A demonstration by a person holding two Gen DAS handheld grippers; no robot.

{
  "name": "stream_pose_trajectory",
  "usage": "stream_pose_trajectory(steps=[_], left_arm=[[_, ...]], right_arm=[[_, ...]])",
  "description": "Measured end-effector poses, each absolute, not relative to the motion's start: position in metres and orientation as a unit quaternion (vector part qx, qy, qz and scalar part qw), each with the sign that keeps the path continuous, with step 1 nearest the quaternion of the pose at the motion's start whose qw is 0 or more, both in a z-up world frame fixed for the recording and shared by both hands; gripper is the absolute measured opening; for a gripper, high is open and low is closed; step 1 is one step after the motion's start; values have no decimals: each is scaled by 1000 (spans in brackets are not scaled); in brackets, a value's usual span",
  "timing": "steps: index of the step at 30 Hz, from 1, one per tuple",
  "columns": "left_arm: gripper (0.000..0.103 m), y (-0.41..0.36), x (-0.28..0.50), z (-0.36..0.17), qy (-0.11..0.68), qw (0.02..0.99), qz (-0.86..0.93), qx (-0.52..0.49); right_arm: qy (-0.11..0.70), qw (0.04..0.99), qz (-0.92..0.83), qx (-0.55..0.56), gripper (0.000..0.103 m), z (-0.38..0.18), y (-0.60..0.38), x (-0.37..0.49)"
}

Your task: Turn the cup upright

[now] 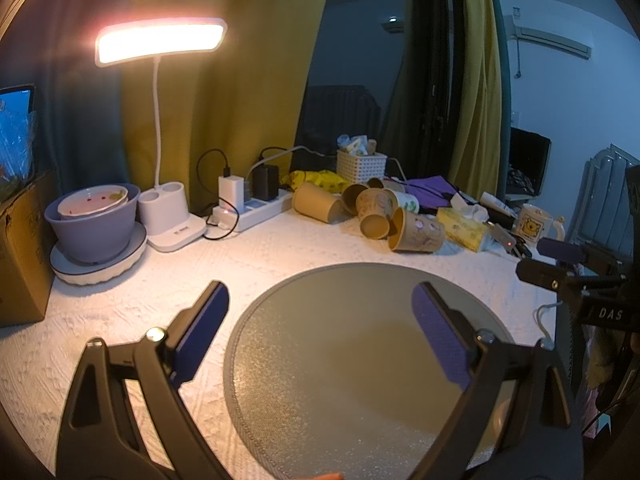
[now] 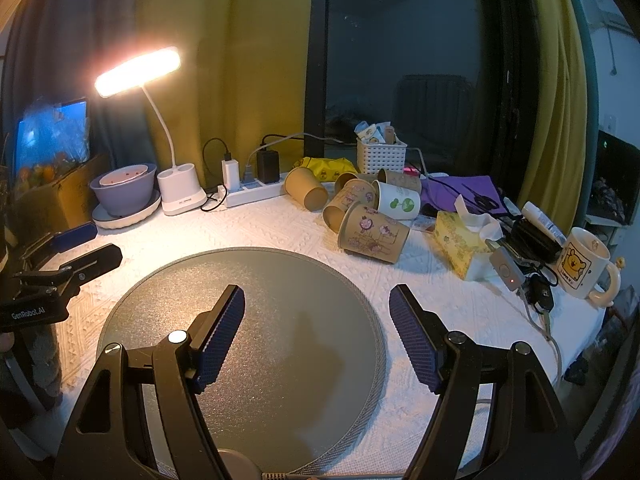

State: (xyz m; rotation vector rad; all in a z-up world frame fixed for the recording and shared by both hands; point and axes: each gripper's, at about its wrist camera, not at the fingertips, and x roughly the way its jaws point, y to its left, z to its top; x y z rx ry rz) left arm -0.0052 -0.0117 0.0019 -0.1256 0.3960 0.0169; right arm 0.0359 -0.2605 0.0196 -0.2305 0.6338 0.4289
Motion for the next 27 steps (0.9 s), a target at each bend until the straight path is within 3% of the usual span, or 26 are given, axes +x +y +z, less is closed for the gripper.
stream_pose_trajectory(steps=[27], left_arm=[[94,-13,-4,1,197,978,8,-61]], right_arm=[[309,921,208,-111,78,18,-265,37]])
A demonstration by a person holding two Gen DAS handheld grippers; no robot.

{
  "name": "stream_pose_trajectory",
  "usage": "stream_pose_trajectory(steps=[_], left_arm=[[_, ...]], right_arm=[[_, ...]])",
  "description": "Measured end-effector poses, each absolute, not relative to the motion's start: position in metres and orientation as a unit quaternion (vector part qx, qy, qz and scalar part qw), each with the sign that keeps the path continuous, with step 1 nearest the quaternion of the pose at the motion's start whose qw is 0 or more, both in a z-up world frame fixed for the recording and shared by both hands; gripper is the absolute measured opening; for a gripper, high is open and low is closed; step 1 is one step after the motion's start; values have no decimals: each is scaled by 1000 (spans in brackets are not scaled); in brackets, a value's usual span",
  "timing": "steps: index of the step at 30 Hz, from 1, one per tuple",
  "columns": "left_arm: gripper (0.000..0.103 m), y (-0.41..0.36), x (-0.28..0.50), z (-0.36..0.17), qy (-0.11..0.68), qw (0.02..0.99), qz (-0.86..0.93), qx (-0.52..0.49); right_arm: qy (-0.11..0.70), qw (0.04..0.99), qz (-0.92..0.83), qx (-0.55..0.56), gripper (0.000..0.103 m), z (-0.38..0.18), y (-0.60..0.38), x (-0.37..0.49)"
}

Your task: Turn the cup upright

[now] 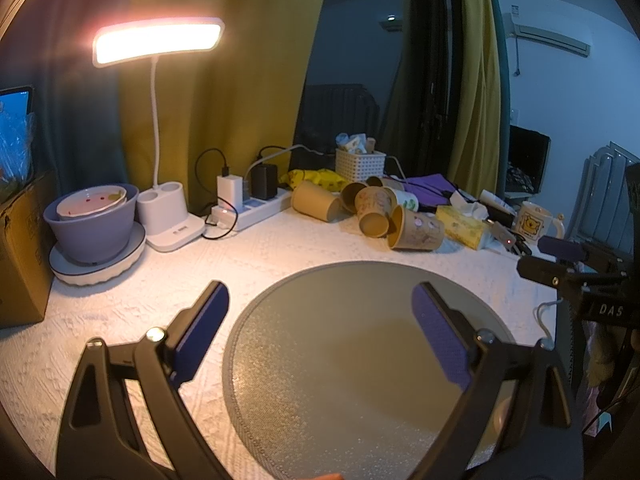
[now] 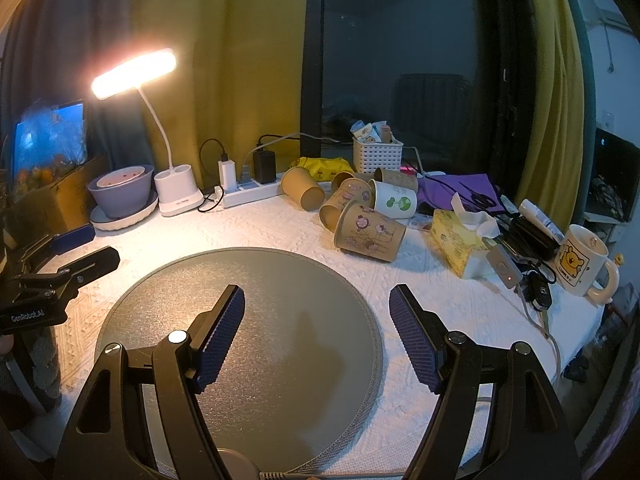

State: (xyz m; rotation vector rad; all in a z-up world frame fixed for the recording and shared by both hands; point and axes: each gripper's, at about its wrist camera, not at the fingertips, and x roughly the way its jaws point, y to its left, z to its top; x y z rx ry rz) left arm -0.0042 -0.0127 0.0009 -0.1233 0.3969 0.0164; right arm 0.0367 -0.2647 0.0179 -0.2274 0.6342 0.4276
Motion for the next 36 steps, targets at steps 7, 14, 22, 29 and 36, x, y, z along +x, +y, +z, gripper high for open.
stream_pose_trajectory(steps=[7,14,22,29,36], left_arm=[[94,-15,-4,0,196,979,7,-60],[94,-16,-4,0,196,979,8,-60],[94,-15,-4,1,196,979,8,-60],[94,-16,-4,1,196,979,8,-59],[94,-21,-2,2,199,979,3,-52]], right_arm=[[309,921,208,-110,78,18,-265,37],[309,921,208,-110,78,17,-265,36],[309,921,209,-110,78,17,-266,37],[309,921,209,-109,78,17,-266,36],[309,921,212,-106,78,15,-274,45]])
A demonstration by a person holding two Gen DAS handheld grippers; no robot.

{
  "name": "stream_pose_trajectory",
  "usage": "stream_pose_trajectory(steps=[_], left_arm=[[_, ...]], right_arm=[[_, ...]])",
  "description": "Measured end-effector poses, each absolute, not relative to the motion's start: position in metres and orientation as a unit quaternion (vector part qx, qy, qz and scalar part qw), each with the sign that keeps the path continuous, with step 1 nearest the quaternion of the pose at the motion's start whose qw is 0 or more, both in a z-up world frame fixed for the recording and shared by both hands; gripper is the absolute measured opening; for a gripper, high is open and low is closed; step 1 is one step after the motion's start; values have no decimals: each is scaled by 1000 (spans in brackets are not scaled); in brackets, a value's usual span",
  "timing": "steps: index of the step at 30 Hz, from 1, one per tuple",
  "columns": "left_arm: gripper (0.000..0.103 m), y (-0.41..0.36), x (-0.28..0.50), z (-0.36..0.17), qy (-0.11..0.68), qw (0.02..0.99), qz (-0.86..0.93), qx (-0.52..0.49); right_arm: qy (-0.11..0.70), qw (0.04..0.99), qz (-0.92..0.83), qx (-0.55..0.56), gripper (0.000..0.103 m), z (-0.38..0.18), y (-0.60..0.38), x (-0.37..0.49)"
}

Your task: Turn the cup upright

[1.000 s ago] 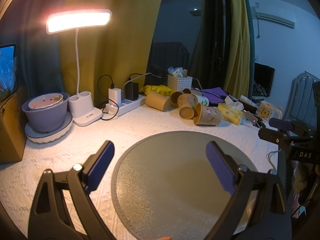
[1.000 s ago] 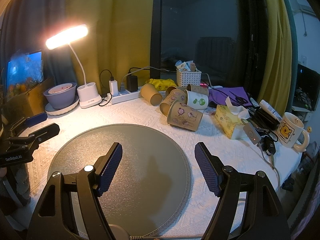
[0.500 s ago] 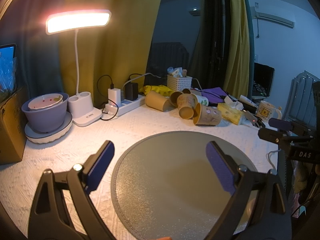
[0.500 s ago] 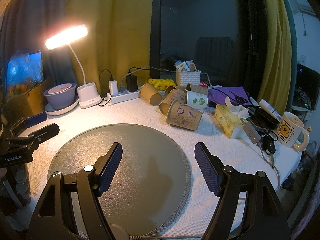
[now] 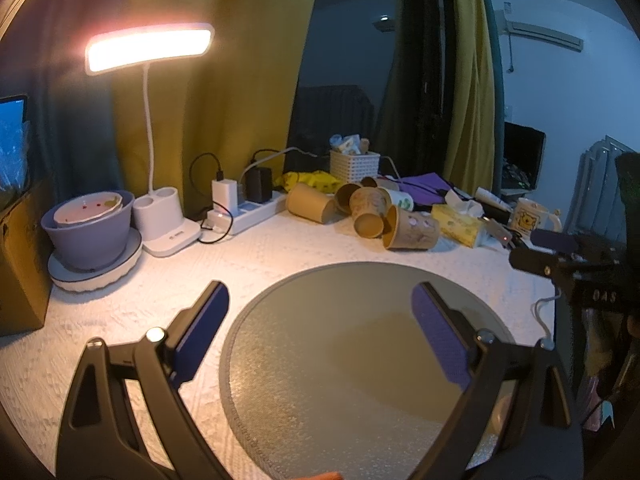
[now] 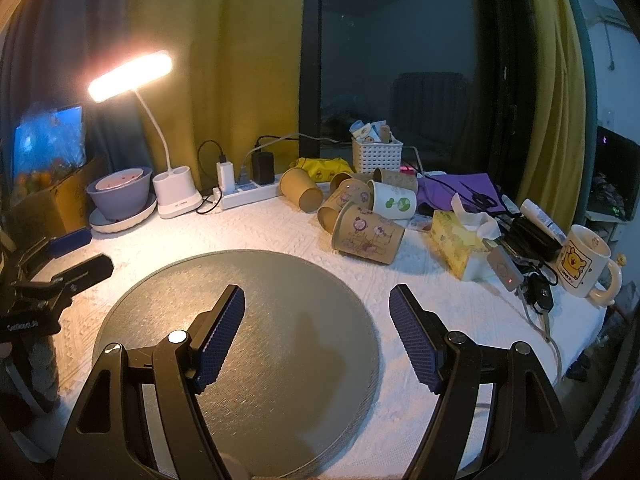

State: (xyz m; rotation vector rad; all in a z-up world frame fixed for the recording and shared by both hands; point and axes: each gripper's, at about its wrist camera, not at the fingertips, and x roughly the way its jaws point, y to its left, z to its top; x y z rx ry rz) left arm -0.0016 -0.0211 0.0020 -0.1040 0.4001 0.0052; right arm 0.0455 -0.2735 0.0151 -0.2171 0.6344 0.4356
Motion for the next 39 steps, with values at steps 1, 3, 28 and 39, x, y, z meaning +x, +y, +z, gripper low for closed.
stream_pose_trajectory(steps=[1,3,28,39], left_arm=[[94,-22,0,2,202,978,2,-52],[94,-23,6,0,214,976,2,-51],[93,-82,200,13,360,932,-12,-31],[85,-85,292,4,385,921,-22,-46]], right_arm=[[309,921,212,-103,78,15,-276,49],[312,921,211,-99,78,14,-282,58],[350,899,257,-55,70,-8,-325,215],[373,892,253,-41,60,-12,-323,274]])
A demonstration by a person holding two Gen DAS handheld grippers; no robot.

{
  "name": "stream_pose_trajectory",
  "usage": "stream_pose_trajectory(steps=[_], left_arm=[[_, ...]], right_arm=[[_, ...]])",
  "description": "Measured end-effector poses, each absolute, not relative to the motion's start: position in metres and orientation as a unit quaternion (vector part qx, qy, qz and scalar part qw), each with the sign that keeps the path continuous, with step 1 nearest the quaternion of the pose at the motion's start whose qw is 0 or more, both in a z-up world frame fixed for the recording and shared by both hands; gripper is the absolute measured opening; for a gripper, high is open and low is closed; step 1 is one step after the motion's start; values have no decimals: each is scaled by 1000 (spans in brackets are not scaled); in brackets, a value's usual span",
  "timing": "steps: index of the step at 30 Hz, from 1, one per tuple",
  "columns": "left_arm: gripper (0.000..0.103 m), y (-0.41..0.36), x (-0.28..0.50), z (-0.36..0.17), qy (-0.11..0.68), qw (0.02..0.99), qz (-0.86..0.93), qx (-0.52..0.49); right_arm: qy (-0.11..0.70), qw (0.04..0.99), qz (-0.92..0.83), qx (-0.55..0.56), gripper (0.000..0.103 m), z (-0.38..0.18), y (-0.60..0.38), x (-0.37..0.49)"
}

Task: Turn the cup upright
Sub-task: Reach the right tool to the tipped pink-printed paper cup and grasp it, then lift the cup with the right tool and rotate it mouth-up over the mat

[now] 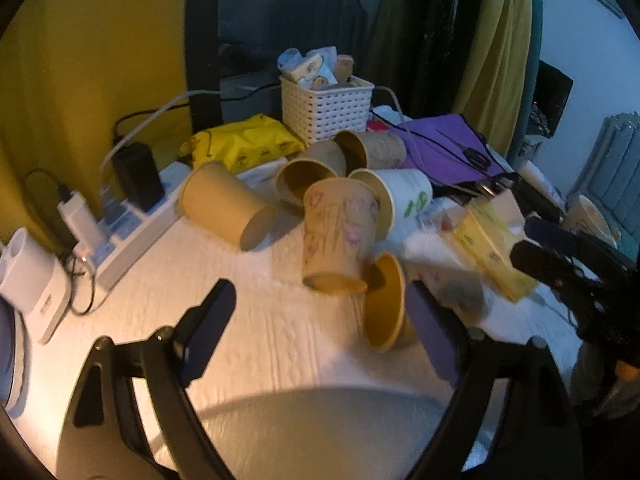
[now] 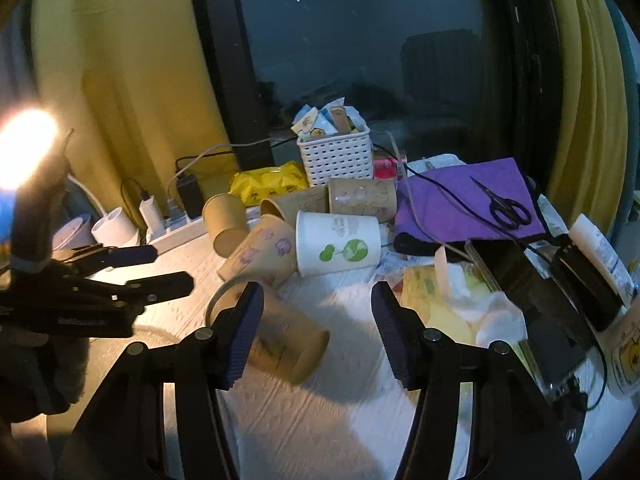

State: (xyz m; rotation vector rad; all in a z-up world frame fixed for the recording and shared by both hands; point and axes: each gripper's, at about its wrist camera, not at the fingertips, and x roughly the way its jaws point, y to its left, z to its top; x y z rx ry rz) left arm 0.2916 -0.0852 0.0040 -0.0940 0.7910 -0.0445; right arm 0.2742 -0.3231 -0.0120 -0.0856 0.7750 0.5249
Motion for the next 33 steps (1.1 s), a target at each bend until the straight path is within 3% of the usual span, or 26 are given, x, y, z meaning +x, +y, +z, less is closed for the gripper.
stream_pose_trajectory(steps=[3,20,33], left_arm=[[67,-84,314,-2,393,917,-26,-57],[65,-77,393,-41,476,870,-66,-110],[62,-62,341,-5,423,895,-72,-126]], right_arm=[[378,890,254,-35,60,-17,-322,284],[409,879,246,-18,60,-39,-324,307],[390,888,242,-31,60,-8,-314,278]])
